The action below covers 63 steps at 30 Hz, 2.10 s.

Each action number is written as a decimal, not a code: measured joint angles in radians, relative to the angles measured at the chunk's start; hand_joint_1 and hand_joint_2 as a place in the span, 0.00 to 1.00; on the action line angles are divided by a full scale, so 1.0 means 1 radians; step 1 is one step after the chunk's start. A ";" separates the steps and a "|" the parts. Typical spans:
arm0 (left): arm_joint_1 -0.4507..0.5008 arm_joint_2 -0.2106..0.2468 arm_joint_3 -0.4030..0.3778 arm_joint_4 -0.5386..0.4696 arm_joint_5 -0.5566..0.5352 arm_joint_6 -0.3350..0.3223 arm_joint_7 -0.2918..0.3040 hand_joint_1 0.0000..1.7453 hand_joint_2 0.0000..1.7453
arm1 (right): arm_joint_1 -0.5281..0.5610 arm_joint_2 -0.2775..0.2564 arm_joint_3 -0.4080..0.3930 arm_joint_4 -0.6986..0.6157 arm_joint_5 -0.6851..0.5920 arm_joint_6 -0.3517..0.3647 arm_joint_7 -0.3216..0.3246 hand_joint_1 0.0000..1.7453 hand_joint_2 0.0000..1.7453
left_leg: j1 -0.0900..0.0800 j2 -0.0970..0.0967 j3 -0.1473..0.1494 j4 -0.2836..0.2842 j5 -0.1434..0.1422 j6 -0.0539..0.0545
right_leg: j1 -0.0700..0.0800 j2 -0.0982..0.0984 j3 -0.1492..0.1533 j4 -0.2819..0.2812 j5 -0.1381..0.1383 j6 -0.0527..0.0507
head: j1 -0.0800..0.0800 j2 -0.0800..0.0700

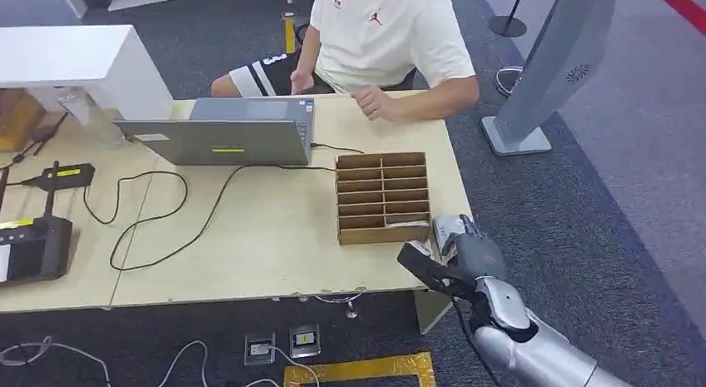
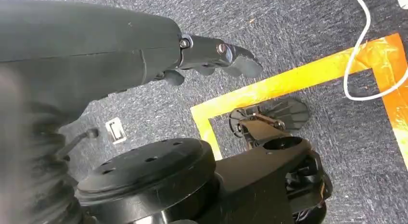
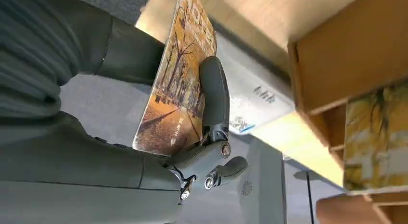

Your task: Pass the card to the sensor for recognition and then transmit it.

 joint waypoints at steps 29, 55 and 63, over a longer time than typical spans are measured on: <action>0.001 0.000 -0.001 0.000 -0.004 0.000 -0.004 0.00 1.00 | -0.047 0.022 0.085 0.100 -0.039 -0.042 0.004 1.00 1.00 | 0.000 0.000 0.001 0.000 0.000 0.000 | 0.000 0.000 0.000 0.000 0.000 0.000 | 0.000 0.000; 0.001 0.000 0.000 0.000 -0.055 0.000 0.014 0.00 1.00 | 0.006 -0.084 -0.224 -0.134 0.041 -0.108 0.007 1.00 1.00 | 0.000 0.001 0.001 0.000 0.000 0.000 | 0.000 0.001 0.000 0.000 0.000 0.000 | 0.000 0.000; -0.003 -0.002 0.000 0.000 -0.064 0.000 0.014 0.00 1.00 | 0.024 -0.082 -0.222 -0.122 0.034 -0.076 0.007 1.00 1.00 | 0.000 0.001 0.001 0.000 0.000 0.000 | 0.000 0.001 0.000 0.000 0.000 0.000 | 0.000 0.000</action>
